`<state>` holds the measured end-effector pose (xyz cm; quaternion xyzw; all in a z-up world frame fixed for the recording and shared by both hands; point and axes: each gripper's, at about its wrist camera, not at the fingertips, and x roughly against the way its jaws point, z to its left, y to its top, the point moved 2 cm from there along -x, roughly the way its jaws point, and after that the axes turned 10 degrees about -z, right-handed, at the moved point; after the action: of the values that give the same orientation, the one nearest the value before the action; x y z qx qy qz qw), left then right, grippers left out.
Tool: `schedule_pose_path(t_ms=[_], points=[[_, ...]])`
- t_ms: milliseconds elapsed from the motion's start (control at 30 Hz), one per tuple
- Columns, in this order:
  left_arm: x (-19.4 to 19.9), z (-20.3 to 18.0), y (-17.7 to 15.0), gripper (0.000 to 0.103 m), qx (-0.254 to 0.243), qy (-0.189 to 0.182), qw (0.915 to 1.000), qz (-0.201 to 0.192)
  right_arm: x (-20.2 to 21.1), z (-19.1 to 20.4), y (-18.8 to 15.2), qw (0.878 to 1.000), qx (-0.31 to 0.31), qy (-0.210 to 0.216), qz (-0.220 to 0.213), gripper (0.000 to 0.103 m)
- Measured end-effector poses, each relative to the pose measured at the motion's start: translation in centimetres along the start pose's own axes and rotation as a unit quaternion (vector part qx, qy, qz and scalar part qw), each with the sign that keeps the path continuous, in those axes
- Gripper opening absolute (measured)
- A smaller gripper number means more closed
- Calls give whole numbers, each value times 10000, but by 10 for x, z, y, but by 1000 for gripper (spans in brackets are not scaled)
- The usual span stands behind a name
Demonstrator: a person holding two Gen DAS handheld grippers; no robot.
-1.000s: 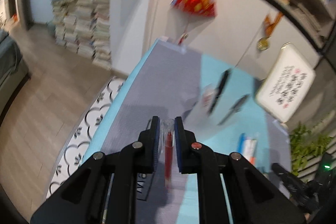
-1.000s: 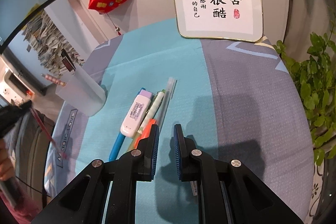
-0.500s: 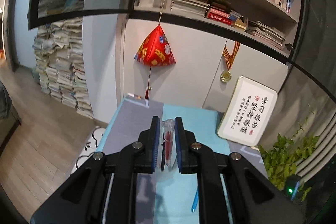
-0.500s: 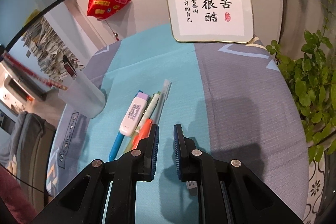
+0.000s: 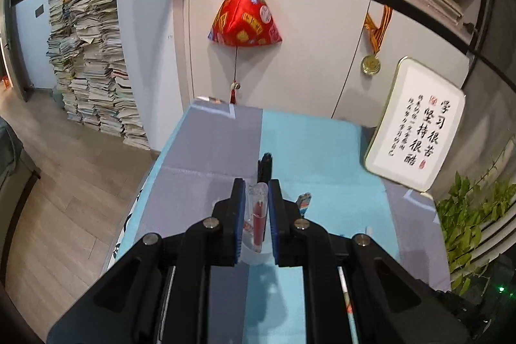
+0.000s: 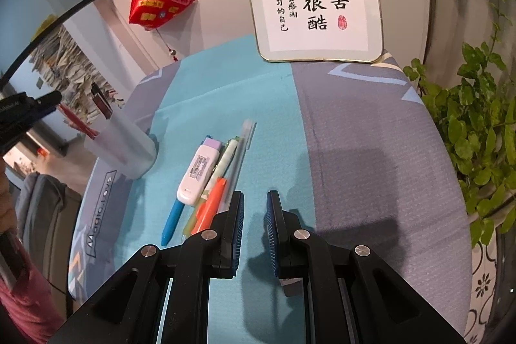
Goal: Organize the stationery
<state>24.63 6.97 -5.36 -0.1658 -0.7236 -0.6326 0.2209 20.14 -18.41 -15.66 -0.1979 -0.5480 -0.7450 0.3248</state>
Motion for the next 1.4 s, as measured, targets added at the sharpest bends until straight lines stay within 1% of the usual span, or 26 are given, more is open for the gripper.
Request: schedule_pose_path(t_ms=[133,233,300,333,367,433,500,600,633,667,733,800,833,867,900,1000,1067,1133,1200,1400], points=[[0,-1,-4,12,-51,-55,9999,88,-3,3,-2,10000,40,17,62,13],[5,-5,-6,14,-153,-100,9998,-14,-7,6,-3,9999,63,60,124,13],[15,-6,-5,24,-275,-46,9994,-214,-11,8,-4,9998,88,64,178,13],[20,-7,-4,26,-303,-34,9990,-317,-13,10,-5,9997,101,72,208,18],[24,-7,-3,28,-322,-38,9986,-409,-14,12,-6,9996,104,96,229,27],[35,-8,-2,28,-386,-56,9975,-591,-16,16,-8,9994,106,189,257,35],[46,-12,-4,28,-524,-160,9959,-719,-18,22,-10,9992,221,168,277,35],[58,-22,-22,28,-871,-425,9926,-732,-23,31,-15,9981,515,5,330,35],[60,-27,-33,28,-995,-542,9914,-662,-25,34,-17,9977,589,-20,348,35],[57,-35,-49,28,-1181,-715,9893,-477,-27,36,-19,9972,641,-28,376,35],[50,-47,-75,28,-1408,-917,9857,-158,-33,40,-23,9965,691,-15,466,35],[38,-57,-98,28,-1584,-1022,9820,148,-38,42,-26,9956,748,-87,558,35],[33,-59,-105,28,-1626,-1036,9809,266,-41,43,-28,9949,794,-143,599,35],[24,-62,-115,28,-1672,-1077,9790,446,-41,43,-29,9949,825,-185,542,35],[18,-65,-119,28,-1695,-1098,9778,551,-41,44,-31,9943,901,-266,500,35],[0,-72,-132,28,-1742,-1147,9748,793,-44,46,-34,9921,1073,-407,515,30],[-8,-76,-138,28,-1787,-1092,9742,842,-45,46,-34,9898,1191,-608,483,19],[-15,-78,-142,28,-1802,-1098,9729,940,-46,43,-33,9885,1232,-740,468,12],[-21,-80,-146,28,-1747,-1153,9720,1070,-47,40,-31,9885,1214,-760,476,11],[-26,-86,-155,28,-1736,-1328,9675,1270,-44,30,-28,9900,1053,-721,607,10]])
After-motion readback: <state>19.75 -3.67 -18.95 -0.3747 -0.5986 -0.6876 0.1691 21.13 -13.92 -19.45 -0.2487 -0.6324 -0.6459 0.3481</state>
